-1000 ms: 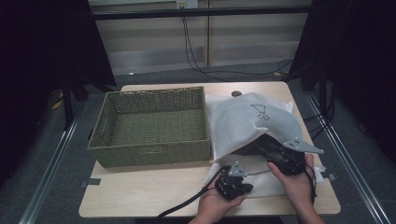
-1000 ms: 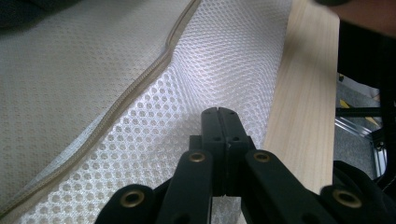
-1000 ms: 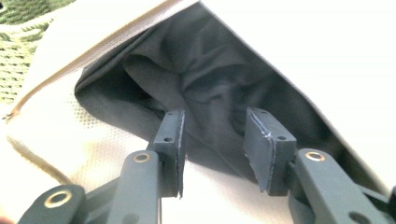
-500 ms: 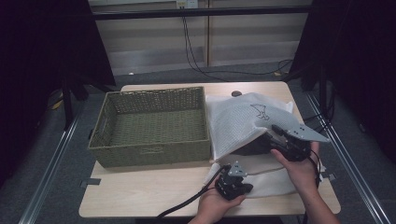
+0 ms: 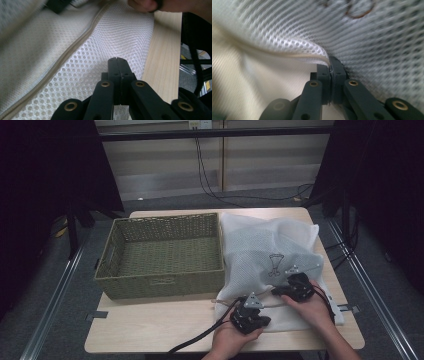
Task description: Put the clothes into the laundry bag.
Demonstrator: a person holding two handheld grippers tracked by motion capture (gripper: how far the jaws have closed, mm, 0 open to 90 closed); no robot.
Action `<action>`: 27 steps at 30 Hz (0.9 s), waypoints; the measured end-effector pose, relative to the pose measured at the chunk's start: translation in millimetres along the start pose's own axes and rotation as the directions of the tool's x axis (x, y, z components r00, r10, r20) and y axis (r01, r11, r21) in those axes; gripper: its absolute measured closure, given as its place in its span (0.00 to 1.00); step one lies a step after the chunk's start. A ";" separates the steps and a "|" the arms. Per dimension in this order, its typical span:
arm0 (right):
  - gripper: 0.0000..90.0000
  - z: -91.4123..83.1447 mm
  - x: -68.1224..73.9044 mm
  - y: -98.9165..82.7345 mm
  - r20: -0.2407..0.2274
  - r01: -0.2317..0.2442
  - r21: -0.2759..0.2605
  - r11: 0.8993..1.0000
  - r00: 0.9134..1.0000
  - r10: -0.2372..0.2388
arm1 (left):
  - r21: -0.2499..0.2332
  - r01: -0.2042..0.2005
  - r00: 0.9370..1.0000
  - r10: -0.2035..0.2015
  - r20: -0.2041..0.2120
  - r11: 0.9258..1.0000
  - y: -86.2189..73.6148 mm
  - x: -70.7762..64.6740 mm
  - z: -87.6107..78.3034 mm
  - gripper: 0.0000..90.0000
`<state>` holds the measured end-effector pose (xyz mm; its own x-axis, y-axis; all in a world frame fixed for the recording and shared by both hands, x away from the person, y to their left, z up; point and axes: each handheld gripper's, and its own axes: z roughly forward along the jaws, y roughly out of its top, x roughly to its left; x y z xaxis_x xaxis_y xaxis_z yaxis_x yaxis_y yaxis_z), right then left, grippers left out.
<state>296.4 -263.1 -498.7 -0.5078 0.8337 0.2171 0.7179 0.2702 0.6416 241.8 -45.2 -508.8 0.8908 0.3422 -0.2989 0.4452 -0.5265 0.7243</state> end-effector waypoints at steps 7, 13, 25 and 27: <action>0.98 24.4 -30.7 29.7 0.107 -0.110 -0.109 0.988 0.987 0.121 | 0.006 0.024 1.000 -0.024 0.012 1.000 0.4 2.1 0.0 1.00; 0.98 7.5 -15.4 21.3 0.030 -0.068 -0.134 0.989 0.997 0.072 | -0.006 0.029 1.000 -0.028 0.007 1.000 0.4 4.8 0.4 1.00; 0.98 4.2 -17.3 3.2 -0.005 -0.087 -0.042 0.995 0.996 0.087 | -0.009 0.020 1.000 -0.020 -0.012 1.000 0.2 2.5 0.2 1.00; 0.98 9.6 -24.5 10.4 0.032 -0.103 -0.062 0.993 0.994 0.105 | -0.004 0.020 1.000 -0.020 -0.015 1.000 0.5 2.8 -0.1 1.00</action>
<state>320.9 -276.1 -504.4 -0.4144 0.8722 0.2598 0.7352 0.1525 0.6605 244.5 -44.4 -509.2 0.8805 0.3642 -0.3036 0.4622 -0.5162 0.7211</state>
